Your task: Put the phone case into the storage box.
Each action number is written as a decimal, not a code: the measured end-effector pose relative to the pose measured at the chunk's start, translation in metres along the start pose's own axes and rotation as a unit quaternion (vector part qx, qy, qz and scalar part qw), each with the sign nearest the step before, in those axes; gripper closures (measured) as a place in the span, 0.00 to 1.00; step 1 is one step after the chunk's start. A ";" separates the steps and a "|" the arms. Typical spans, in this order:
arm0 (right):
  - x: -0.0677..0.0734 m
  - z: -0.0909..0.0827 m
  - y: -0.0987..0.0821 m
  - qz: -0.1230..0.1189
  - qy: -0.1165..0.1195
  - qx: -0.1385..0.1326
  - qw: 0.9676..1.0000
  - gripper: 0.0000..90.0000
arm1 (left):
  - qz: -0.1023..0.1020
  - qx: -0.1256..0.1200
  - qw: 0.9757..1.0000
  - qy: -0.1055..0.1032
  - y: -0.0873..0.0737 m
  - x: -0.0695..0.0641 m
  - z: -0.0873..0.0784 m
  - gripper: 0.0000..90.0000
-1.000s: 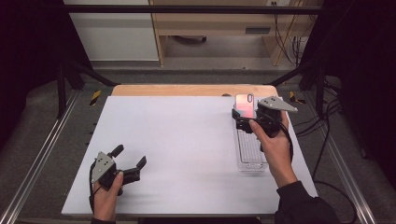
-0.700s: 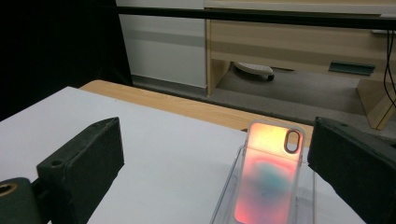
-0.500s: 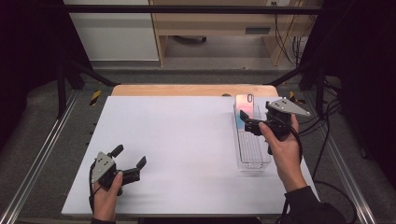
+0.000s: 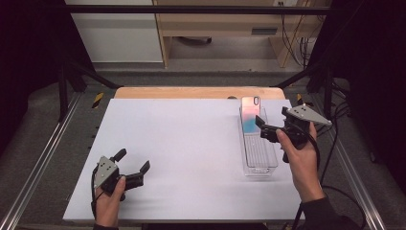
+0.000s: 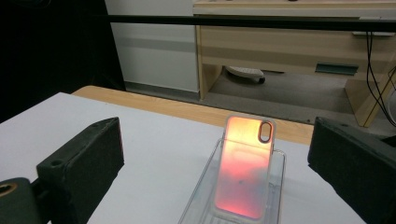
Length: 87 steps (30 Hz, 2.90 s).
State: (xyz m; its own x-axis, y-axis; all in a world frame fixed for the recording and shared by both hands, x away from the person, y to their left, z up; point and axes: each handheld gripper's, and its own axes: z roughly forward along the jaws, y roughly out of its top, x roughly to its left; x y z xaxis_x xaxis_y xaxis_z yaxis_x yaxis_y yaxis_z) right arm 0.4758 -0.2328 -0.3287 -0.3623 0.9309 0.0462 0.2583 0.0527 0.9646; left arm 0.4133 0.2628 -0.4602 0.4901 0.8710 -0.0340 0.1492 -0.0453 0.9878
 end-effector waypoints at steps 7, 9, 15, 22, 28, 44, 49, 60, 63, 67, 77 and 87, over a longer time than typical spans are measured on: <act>-0.010 -0.009 -0.008 0.008 -0.005 -0.001 1.000 0.04 | 0.002 0.000 1.000 0.000 0.000 0.000 -0.001 0.01; -0.013 -0.011 -0.011 0.009 -0.008 -0.001 1.000 0.04 | 0.001 0.001 1.000 0.001 0.000 0.000 -0.001 0.01; -0.023 -0.020 -0.019 0.017 -0.016 0.000 1.000 0.04 | 0.001 0.000 1.000 0.003 0.000 0.001 -0.002 0.01; -0.033 -0.029 -0.028 0.022 -0.020 0.000 1.000 0.04 | 0.002 0.000 1.000 0.006 -0.001 0.002 -0.004 0.01; -0.041 -0.038 -0.040 0.024 -0.018 -0.007 1.000 0.04 | 0.003 0.000 1.000 0.007 -0.001 0.002 -0.005 0.01; -0.051 -0.054 -0.070 -0.011 -0.020 -0.055 0.998 0.05 | 0.006 0.003 1.000 0.010 -0.002 0.004 -0.010 0.01; -0.052 -0.059 -0.079 -0.018 -0.011 -0.069 0.997 0.05 | 0.008 0.006 1.000 0.012 -0.004 0.005 -0.013 0.01; -0.048 -0.061 -0.101 -0.014 0.024 -0.077 0.997 0.04 | 0.002 -0.008 1.000 0.016 -0.005 0.011 -0.030 0.01; -0.048 -0.061 -0.107 -0.009 0.030 -0.078 0.996 0.04 | 0.005 -0.011 1.000 0.016 -0.006 0.013 -0.034 0.01; -0.048 -0.060 -0.115 -0.011 0.037 -0.077 0.996 0.04 | 0.007 -0.010 1.000 0.014 -0.007 0.015 -0.038 0.01; -0.044 -0.055 -0.129 -0.019 0.059 -0.081 0.995 0.04 | 0.008 -0.011 1.000 0.016 -0.009 0.022 -0.040 0.01; -0.038 -0.051 -0.141 -0.037 0.081 -0.070 0.994 0.05 | 0.015 -0.013 1.000 0.008 -0.008 0.019 -0.038 0.01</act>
State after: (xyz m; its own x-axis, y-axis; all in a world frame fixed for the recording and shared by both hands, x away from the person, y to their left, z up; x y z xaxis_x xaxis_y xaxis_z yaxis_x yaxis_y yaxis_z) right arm 0.4075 -0.2944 -0.4532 -0.5173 0.8558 0.0043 0.1027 0.0571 0.9931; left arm 0.3890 0.2977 -0.4628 0.4797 0.8774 -0.0029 0.1132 -0.0587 0.9918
